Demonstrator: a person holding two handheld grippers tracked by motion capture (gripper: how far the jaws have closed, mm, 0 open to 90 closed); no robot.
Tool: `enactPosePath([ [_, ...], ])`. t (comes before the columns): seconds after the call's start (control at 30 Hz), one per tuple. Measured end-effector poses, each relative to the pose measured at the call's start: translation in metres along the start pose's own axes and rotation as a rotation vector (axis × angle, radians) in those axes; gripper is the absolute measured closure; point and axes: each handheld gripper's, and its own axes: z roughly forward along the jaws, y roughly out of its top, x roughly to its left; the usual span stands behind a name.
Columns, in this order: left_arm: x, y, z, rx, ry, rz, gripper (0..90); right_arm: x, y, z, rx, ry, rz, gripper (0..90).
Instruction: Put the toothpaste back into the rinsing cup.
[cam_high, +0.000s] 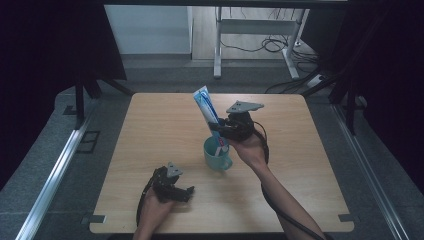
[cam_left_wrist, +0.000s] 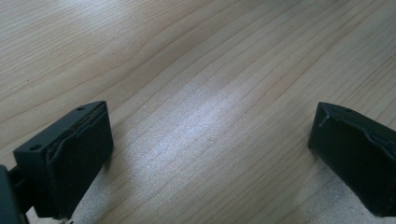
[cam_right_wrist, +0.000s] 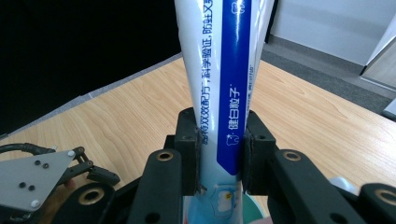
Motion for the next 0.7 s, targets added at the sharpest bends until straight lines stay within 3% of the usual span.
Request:
enactPosePath([
  [0.7,0.0,0.0,0.0,0.003,-0.006,0.005,0.0,0.001,-0.021,0.025,0.016,-0.005,-0.007,72.1],
])
